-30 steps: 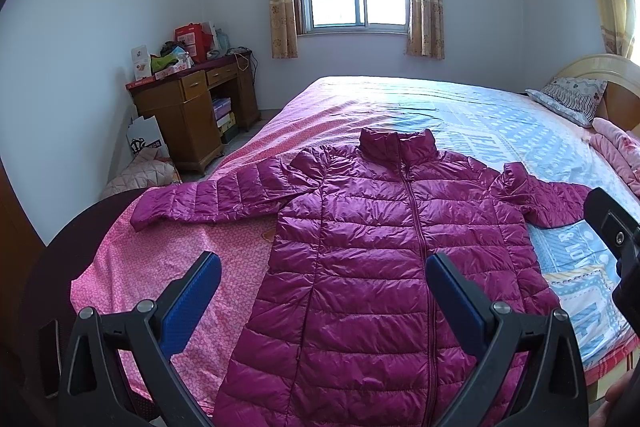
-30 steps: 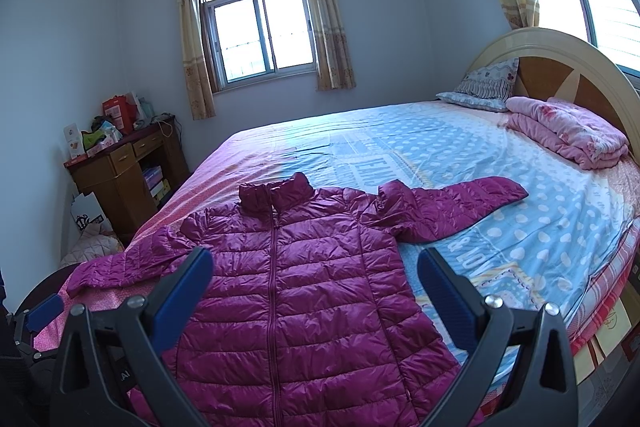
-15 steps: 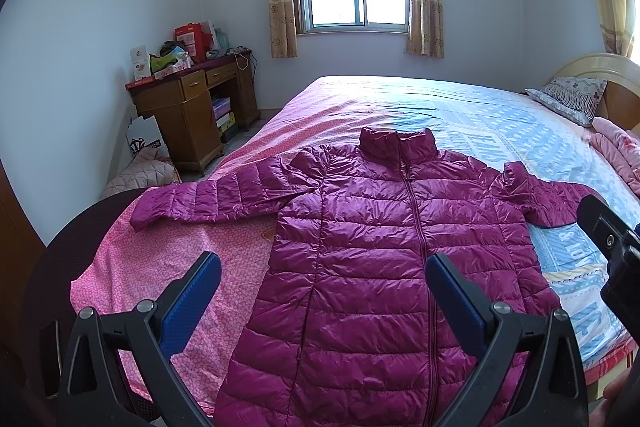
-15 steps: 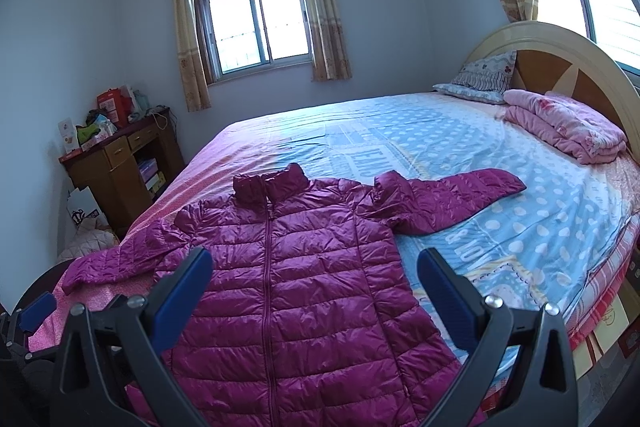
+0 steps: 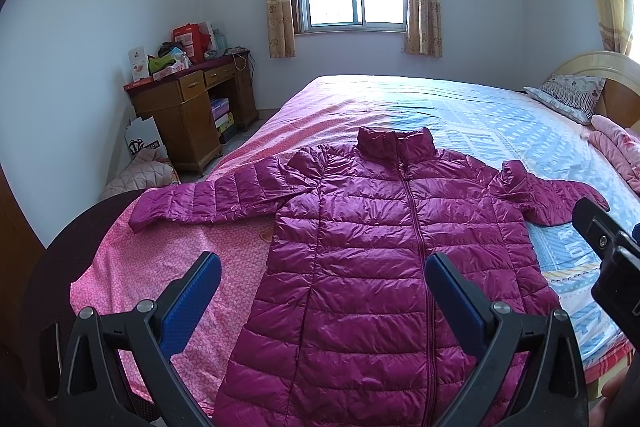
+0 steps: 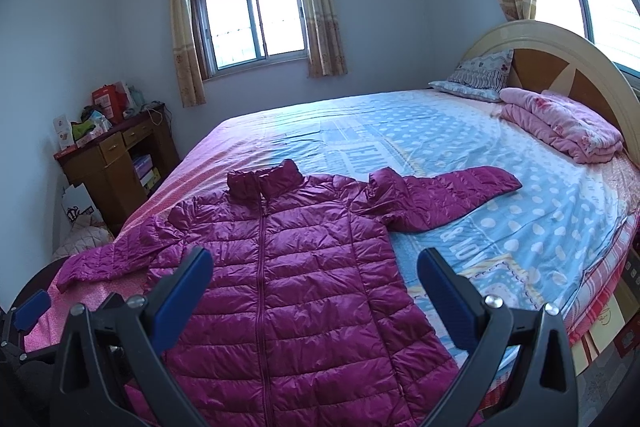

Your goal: Fold large clothes

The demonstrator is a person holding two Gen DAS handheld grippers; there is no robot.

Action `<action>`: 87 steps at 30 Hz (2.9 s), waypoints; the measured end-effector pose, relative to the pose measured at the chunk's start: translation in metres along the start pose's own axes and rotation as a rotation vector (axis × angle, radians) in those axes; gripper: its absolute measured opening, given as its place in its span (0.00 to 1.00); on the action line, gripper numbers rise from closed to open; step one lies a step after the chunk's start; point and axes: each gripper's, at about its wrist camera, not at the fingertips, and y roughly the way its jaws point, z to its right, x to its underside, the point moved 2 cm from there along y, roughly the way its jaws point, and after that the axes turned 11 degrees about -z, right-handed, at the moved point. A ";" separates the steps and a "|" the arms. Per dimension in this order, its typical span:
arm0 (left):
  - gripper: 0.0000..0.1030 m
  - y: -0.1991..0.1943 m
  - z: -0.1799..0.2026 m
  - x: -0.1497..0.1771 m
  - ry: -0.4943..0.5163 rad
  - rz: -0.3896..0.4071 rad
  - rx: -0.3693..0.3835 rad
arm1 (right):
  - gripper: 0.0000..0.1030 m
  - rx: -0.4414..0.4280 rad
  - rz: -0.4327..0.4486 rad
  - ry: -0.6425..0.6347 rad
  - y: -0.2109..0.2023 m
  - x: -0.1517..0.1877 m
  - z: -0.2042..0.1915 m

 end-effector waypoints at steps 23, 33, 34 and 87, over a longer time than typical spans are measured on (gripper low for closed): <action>0.99 0.044 0.009 -0.018 0.022 -0.042 -0.048 | 1.00 0.068 -0.050 -0.038 0.036 -0.015 0.008; 0.99 0.102 0.017 -0.065 0.026 -0.071 -0.087 | 1.00 0.068 0.029 0.099 0.055 -0.087 0.071; 0.99 0.108 0.018 -0.068 0.028 -0.079 -0.087 | 1.00 0.072 0.042 0.110 0.058 -0.092 0.077; 0.99 0.309 -0.008 -0.074 -0.084 -0.216 0.008 | 0.11 0.182 0.065 0.400 0.158 -0.148 0.299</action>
